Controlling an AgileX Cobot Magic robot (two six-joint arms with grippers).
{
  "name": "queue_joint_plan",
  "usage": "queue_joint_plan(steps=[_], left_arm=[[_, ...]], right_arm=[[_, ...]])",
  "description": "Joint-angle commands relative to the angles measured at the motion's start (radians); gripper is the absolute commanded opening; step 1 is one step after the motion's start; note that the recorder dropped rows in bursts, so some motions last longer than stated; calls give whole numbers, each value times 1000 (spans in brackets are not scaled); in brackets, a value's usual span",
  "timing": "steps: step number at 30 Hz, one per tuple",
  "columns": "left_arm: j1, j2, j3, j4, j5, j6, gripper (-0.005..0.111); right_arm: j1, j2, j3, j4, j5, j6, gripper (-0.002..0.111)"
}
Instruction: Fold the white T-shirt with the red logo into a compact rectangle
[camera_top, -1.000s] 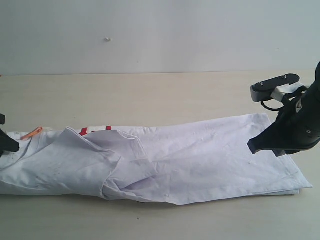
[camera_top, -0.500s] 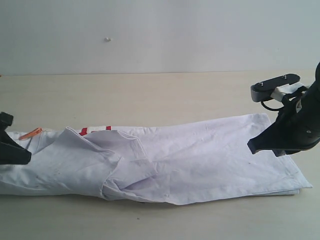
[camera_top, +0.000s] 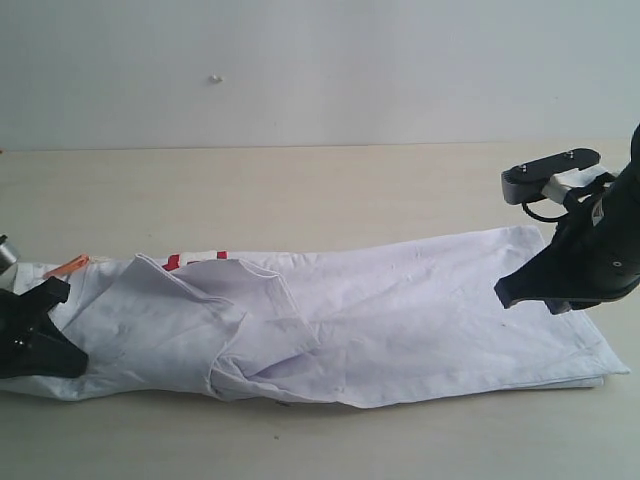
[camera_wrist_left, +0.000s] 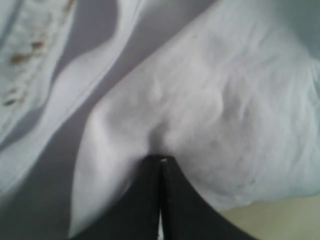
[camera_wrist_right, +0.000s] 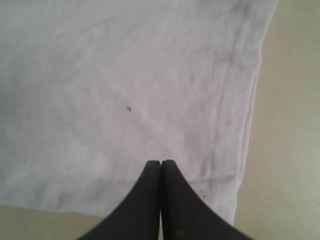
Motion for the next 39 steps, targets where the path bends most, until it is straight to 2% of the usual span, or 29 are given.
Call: queue_joint_plan(steps=[1, 5, 8, 15, 19, 24, 32, 35, 39], left_arm=[[2, -33, -25, 18, 32, 6, 0], [44, -96, -27, 31, 42, 6, 0], [66, -101, -25, 101, 40, -34, 0], [77, -92, 42, 272, -168, -206, 0], [99, -94, 49, 219, -175, -217, 0], [99, -141, 21, 113, -123, -115, 0], [114, -206, 11, 107, -175, -94, 1], [136, -202, 11, 107, -179, -94, 12], [161, -198, 11, 110, -188, -94, 39]], right_arm=[[-5, -10, 2, 1, -3, -4, 0], [-5, -10, 2, 1, -1, -4, 0], [-5, -10, 2, 1, -1, -4, 0], [-5, -10, 2, 11, 0, -6, 0], [-5, -10, 2, 15, -5, -24, 0], [-5, -10, 2, 15, -5, -24, 0], [-5, -10, 2, 17, -5, -24, 0], [-5, -10, 2, 19, -5, -24, 0], [-5, -10, 2, 19, -1, -24, 0]])
